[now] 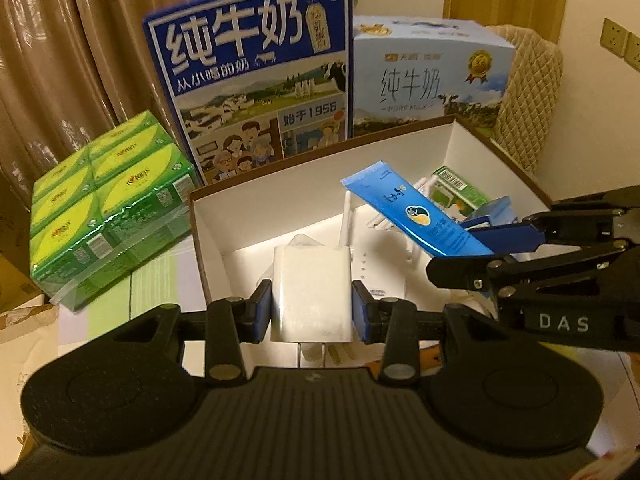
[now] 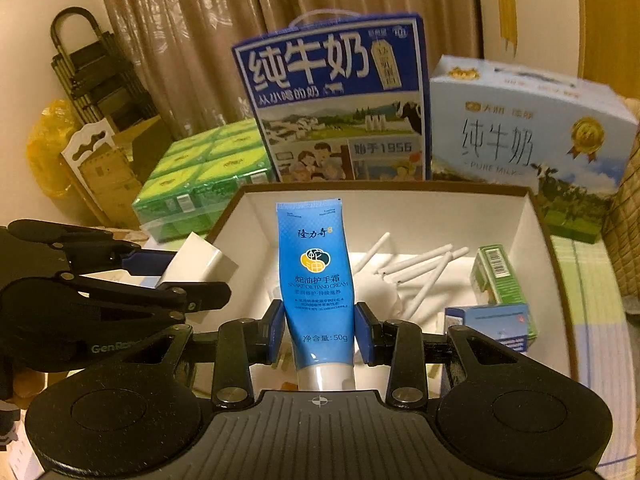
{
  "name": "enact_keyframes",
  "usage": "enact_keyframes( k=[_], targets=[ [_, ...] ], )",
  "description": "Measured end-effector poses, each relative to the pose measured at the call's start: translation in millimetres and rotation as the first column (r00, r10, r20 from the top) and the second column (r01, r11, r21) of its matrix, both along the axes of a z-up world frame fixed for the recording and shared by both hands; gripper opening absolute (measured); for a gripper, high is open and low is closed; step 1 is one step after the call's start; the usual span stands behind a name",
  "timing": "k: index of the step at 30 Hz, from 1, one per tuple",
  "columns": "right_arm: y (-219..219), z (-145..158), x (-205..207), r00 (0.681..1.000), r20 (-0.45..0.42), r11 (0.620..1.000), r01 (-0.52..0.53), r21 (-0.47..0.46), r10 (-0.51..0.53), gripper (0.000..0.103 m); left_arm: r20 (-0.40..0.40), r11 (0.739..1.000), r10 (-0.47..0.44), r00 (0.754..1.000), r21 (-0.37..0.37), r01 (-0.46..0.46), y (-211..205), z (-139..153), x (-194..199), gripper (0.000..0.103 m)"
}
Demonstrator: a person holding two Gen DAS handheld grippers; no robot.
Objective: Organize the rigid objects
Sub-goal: 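Carry the charger plug and blue tube up over the brown box, then lower the tube and charger into the box and open both tools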
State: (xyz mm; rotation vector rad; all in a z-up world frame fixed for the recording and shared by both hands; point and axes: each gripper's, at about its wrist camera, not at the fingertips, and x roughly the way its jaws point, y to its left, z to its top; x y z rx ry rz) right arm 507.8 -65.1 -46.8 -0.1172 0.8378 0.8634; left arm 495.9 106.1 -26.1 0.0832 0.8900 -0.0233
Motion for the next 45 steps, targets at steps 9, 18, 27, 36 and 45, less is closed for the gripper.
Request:
enact_keyframes(
  k=[9, 18, 27, 36, 45],
  targets=[
    [23.7, -29.3, 40.5, 0.995, -0.091, 0.999, 0.03, -0.023, -0.032, 0.034, -0.065, 1.0, -0.001, 0.998, -0.009, 0.001, 11.6, -30.9, 42.4, 0.036],
    [40.1, -52.5, 71.8, 0.982, -0.178, 0.998, 0.058, -0.011, -0.059, 0.034, -0.11, 1.0, 0.012, 0.994, -0.001, -0.012, 22.4, -51.3, 74.5, 0.036],
    [45.4, -66.8, 89.7, 0.97, -0.229, 0.997, 0.082, 0.004, -0.079, 0.034, -0.105, 1.0, 0.012, 0.994, 0.003, -0.011, 27.8, -60.4, 87.3, 0.035],
    [47.9, -68.4, 95.6, 0.966, -0.244, 0.995, 0.094, 0.017, -0.087, 0.035, -0.096, 1.0, 0.011, 0.995, 0.018, -0.009, 32.4, -55.7, 87.4, 0.043],
    [50.5, -71.2, 99.5, 0.951, -0.299, 0.993, 0.102, 0.061, -0.079, 0.043, -0.096, 1.0, 0.026, 0.995, 0.011, -0.025, 40.9, -53.6, 83.4, 0.043]
  ],
)
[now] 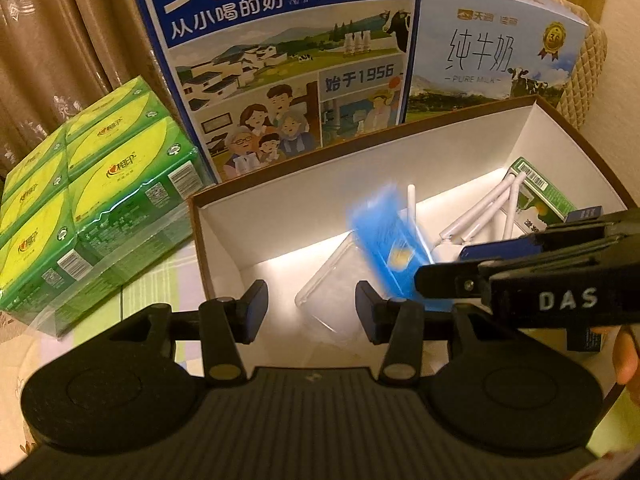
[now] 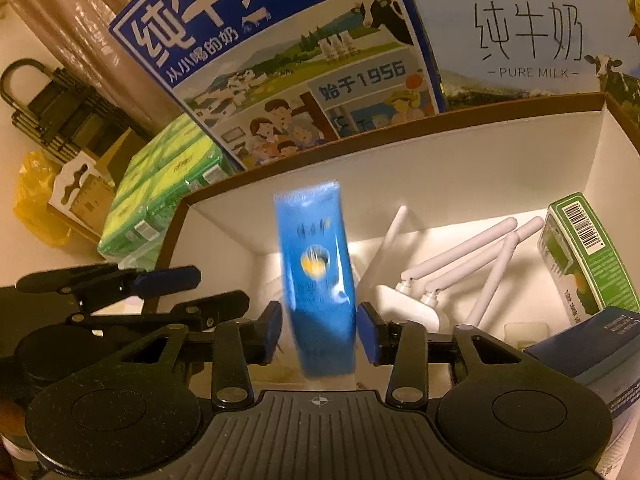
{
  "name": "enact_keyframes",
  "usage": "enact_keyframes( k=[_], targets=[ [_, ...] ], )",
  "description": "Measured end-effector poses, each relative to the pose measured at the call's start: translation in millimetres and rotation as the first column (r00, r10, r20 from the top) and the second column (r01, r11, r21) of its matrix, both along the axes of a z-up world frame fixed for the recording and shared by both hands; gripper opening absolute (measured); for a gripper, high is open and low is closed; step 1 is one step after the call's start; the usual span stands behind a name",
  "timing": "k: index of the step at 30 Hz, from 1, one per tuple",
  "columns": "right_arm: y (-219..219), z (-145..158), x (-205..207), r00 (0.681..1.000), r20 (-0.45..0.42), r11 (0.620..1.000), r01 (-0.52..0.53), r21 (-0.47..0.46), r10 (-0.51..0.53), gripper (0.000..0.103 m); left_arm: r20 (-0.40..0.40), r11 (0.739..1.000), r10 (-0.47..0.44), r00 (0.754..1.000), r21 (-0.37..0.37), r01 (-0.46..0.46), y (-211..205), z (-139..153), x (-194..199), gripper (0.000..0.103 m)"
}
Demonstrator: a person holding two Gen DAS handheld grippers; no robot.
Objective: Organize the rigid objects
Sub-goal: 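Lower the tube and charger into the box and open both tools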
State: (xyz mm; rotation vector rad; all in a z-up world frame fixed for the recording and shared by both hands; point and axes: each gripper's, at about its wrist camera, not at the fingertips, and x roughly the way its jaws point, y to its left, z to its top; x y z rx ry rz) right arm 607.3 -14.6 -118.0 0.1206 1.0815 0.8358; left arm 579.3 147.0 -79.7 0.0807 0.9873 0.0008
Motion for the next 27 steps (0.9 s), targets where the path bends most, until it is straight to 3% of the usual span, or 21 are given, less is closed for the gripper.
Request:
enact_keyframes(
  k=[2, 11, 22, 27],
  targets=[
    [-0.8, 2.6, -0.3, 1.0, 0.013, 1.0, -0.001, 0.005, 0.001, 0.051, 0.0, 1.0, 0.001, 1.0, -0.015, -0.001, 1.8, 0.9, -1.1, 0.044],
    [-10.4, 14.7, -4.4, 0.998, 0.068, 1.0, 0.003, -0.019, -0.002, 0.068, 0.011, 0.999, -0.018, 1.0, -0.04, 0.019, -3.7, 5.2, -9.7, 0.051],
    [-41.3, 30.6, -16.7, 0.995, 0.081, 0.998, 0.057, 0.0, -0.057, 0.077, 0.03, 0.998, -0.01, 0.999, -0.061, 0.012, -11.3, 19.3, -29.5, 0.064],
    [-60.7, 37.5, -27.5, 0.992, 0.1, 0.997, 0.078, -0.013, -0.077, 0.08, 0.041, 0.998, -0.005, 0.999, -0.066, 0.007, -17.0, 29.2, -42.7, 0.065]
  ],
)
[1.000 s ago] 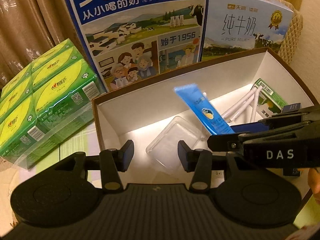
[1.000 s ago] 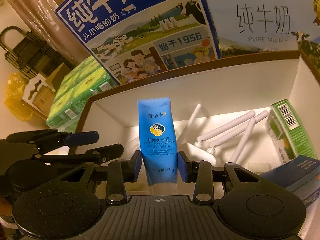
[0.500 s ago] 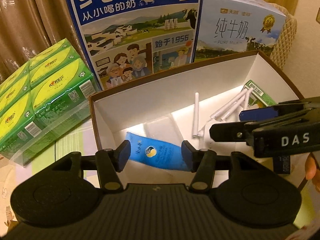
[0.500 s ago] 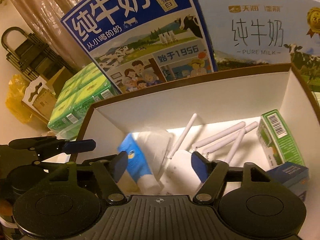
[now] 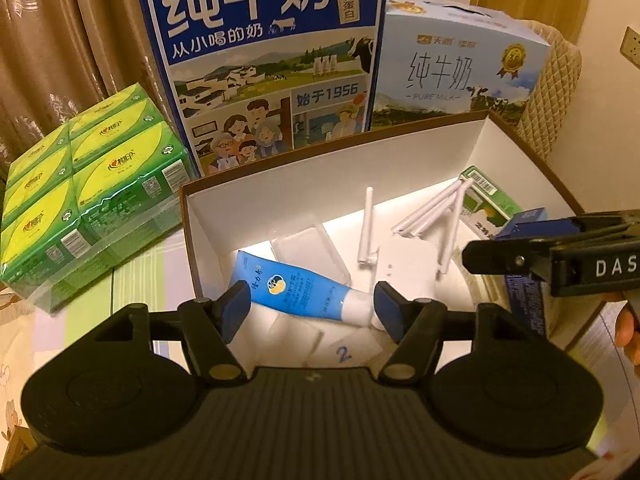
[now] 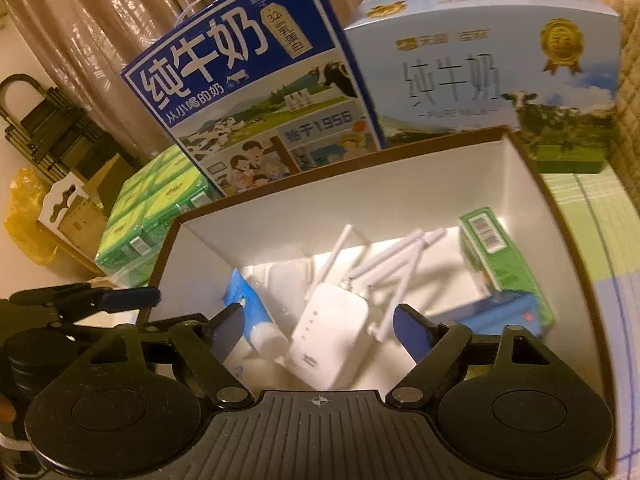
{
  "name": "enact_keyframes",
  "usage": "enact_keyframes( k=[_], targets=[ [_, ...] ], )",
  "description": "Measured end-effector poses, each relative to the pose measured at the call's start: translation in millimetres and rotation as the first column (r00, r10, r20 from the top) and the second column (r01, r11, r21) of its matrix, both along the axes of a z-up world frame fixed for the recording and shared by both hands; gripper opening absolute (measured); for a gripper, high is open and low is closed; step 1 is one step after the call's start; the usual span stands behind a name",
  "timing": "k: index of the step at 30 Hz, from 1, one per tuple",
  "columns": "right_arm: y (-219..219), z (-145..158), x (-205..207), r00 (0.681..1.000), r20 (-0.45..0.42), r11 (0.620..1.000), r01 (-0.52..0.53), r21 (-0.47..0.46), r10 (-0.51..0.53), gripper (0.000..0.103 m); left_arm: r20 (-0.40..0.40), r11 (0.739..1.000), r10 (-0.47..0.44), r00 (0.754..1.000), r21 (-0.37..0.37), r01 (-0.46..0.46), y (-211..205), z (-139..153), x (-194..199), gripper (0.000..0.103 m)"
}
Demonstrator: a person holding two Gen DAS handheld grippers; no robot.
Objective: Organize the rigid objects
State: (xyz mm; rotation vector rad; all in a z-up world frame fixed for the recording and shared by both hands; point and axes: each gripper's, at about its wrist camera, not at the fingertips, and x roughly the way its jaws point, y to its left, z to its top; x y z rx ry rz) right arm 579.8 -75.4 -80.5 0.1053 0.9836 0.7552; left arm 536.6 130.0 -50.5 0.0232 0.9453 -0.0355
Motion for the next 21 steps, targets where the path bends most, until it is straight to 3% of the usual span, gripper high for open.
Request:
enact_keyframes(
  k=[4, 21],
  targets=[
    [-14.0, 5.9, -11.6, 1.0, 0.015, 1.0, 0.007, -0.007, -0.007, 0.082, 0.016, 1.0, 0.011, 1.0, -0.004, -0.011, -6.0, 9.8, -12.9, 0.071],
    [-80.6, 47.2, -88.1, 0.992, 0.115, 0.999, 0.043, -0.005, -0.043, 0.084, 0.091, 0.999, 0.042, 0.995, -0.028, -0.04, -49.3, 52.1, -104.7, 0.074]
  ],
)
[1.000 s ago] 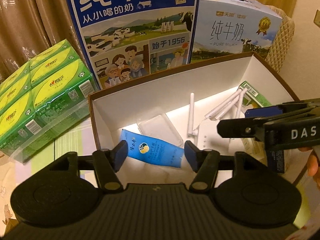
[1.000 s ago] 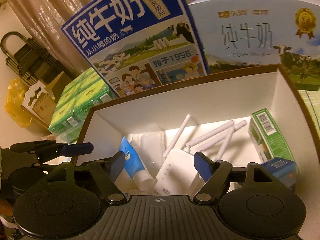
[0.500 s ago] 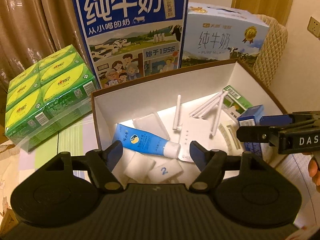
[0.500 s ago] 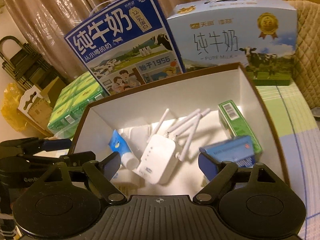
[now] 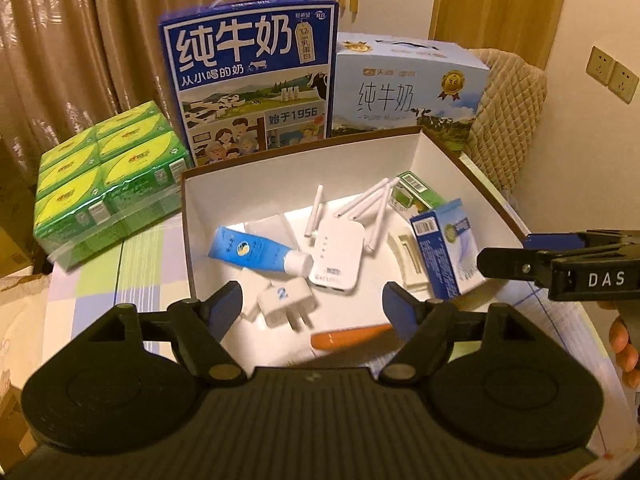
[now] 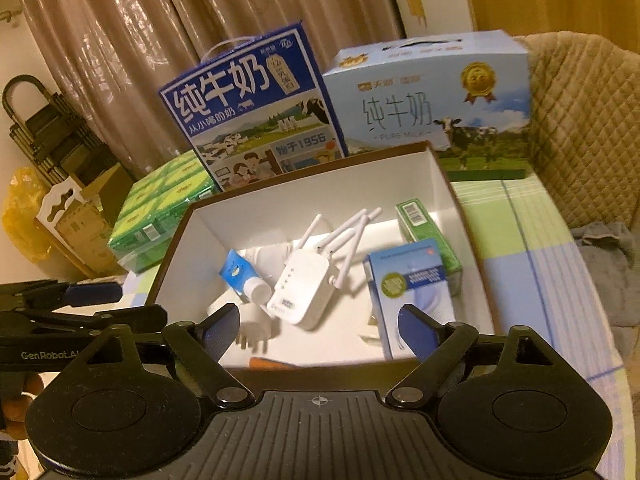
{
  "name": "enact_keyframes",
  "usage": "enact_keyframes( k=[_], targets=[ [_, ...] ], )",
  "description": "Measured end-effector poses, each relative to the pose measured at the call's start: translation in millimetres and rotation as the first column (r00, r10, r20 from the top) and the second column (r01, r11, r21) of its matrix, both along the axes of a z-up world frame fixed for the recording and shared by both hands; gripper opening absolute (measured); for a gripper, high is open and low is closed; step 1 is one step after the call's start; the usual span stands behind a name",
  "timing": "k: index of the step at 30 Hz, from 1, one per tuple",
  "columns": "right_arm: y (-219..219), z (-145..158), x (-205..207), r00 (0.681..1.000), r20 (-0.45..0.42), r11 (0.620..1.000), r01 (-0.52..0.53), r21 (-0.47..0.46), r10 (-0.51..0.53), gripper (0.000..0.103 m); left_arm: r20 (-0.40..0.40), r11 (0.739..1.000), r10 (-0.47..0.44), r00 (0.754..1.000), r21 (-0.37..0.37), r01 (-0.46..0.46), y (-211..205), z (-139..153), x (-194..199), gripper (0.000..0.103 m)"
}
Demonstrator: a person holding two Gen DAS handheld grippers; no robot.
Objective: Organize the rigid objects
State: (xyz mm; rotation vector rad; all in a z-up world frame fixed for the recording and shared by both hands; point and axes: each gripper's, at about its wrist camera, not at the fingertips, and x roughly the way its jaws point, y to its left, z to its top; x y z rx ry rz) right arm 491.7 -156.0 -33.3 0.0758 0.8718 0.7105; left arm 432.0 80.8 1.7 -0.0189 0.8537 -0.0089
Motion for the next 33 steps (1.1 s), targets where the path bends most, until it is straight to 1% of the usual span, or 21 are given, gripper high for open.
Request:
enact_keyframes(
  k=[4, 7, 14, 20, 27, 33],
  targets=[
    [-15.3, 8.6, -20.4, 1.0, 0.028, 1.0, -0.002, -0.009, 0.003, 0.084, 0.008, 1.0, 0.023, 1.0, -0.001, -0.023, -8.9, 7.3, -24.8, 0.074],
    [-26.9, 12.4, -35.0, 0.999, 0.036, 1.0, -0.008, -0.026, 0.009, 0.084, 0.016, 0.999, 0.04, 0.999, -0.017, -0.04, -15.7, 12.9, -45.3, 0.074],
    [-54.2, 19.5, -71.1, 0.997, 0.058, 0.998, -0.044, -0.05, 0.047, 0.084, 0.001, 0.995, 0.097, 0.995, -0.037, -0.097, -35.8, 20.2, -88.0, 0.074],
    [-75.9, 22.9, -95.4, 0.995, 0.073, 0.995, -0.069, -0.075, 0.074, 0.084, 0.016, 0.99, 0.134, 0.991, -0.037, -0.133, -59.9, 25.9, -123.2, 0.074],
    [-95.6, 26.2, -118.7, 0.988, 0.086, 0.99, -0.119, -0.078, 0.126, 0.084, 0.01, 0.984, 0.17, 0.985, -0.047, -0.169, -83.3, 20.8, -157.1, 0.074],
    [-109.7, 26.5, -138.9, 0.986, 0.084, 0.987, -0.134, -0.088, 0.141, 0.084, 0.0, 0.984, 0.173, 0.985, -0.048, -0.173, -93.2, 15.1, -179.3, 0.074]
  ],
)
